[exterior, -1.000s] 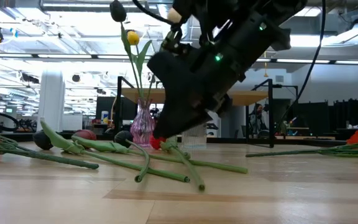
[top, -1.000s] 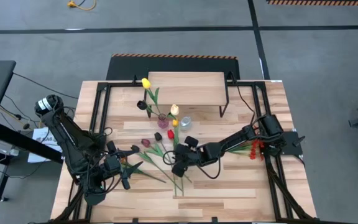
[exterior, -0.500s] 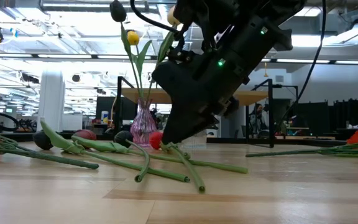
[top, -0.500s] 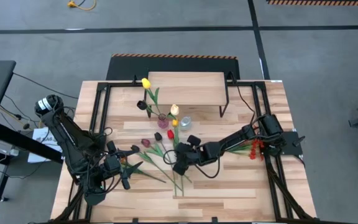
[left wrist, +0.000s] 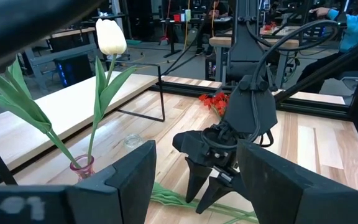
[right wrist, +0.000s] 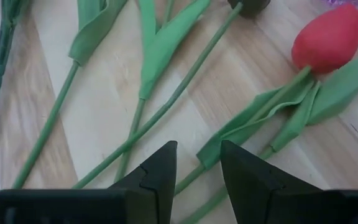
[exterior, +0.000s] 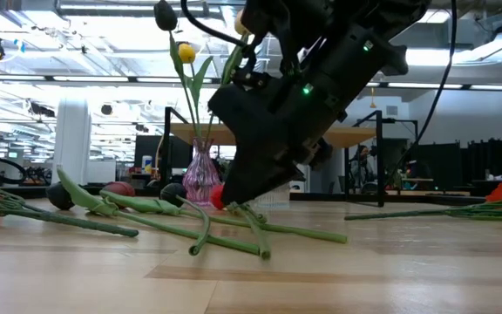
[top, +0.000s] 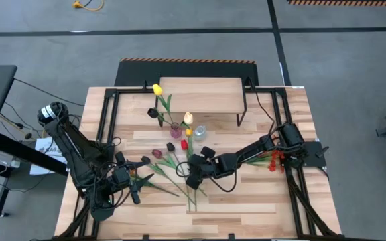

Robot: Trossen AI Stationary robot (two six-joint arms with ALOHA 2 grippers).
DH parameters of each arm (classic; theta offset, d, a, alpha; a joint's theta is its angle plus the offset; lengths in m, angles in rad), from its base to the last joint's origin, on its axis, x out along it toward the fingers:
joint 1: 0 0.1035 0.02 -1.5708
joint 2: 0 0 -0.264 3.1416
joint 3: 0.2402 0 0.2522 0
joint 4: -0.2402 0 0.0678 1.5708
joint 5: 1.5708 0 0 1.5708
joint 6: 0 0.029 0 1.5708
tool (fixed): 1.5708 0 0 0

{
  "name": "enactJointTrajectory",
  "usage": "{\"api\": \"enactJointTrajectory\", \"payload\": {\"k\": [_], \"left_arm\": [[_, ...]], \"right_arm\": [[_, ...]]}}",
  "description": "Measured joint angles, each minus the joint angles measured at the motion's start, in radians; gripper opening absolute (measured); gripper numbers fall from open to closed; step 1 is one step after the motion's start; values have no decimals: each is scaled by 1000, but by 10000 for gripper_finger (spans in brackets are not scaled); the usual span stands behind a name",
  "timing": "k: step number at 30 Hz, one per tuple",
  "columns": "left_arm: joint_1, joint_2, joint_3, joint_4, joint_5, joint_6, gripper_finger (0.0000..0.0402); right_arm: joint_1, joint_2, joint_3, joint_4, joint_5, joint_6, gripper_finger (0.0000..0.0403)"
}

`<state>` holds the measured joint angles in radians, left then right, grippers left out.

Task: Pick and place flowers into a vace then onto a shelf
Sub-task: Put the red tulip into the violet vase

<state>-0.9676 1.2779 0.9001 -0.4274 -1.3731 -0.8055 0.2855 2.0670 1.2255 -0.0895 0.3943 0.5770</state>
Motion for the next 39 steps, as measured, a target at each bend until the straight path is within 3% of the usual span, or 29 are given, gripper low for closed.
{"api": "enactJointTrajectory", "payload": {"k": [25,29,35,39], "left_arm": [[0,0,0,1,3,-1,213],[0,0,0,1,3,0,213],[0,0,0,1,4,0,213],[0,0,0,1,4,0,213]], "right_arm": [[-24,59,-6,49,-13,26,115],[-24,54,-6,46,-16,28,87],[-26,55,-6,49,-25,29,11],[-25,55,-7,49,-24,43,12]]}}
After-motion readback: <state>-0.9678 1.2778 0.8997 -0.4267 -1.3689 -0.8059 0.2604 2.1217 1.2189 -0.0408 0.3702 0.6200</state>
